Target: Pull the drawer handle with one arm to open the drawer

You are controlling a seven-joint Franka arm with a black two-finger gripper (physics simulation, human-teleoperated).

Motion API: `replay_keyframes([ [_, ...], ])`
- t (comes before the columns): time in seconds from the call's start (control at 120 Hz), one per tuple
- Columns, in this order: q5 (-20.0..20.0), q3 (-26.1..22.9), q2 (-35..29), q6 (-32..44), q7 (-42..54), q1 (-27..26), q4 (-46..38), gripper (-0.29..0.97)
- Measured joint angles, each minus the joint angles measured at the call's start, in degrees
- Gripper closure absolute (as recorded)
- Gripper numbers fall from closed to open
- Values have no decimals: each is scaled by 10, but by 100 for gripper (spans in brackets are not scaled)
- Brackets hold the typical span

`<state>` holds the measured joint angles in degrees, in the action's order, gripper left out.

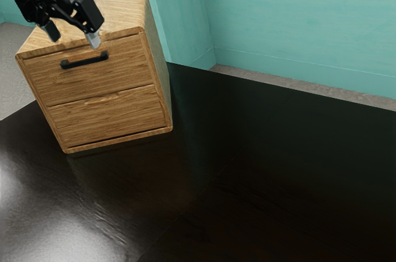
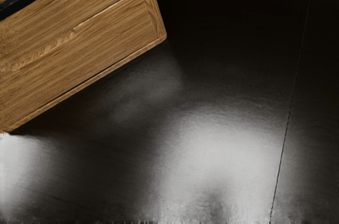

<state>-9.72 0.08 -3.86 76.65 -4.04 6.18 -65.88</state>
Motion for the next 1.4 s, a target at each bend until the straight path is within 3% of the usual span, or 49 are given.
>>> replay_keyframes([
  [0.058, -8, 30, -10, -10, 1, -28, 0, 0],
  [0.183, -13, 48, -17, -36, 3, -11, -3, 0],
  [0.342, -11, 73, -6, -48, 37, -26, -4, 0],
  [0.433, -3, 89, 16, 6, 101, -8, -39, 0],
  [0.608, -50, 100, -100, 142, 214, 11, -243, 0],
  [0.742, -66, 140, -127, 208, 300, 14, -281, 0],
  [1.0, -78, 135, -77, 332, 464, 12, -281, 0],
  [1.175, -78, 135, 12, 376, 537, 9, -227, 0],
  [1.4, -76, 136, 1, 400, 618, 5, -250, 0],
])
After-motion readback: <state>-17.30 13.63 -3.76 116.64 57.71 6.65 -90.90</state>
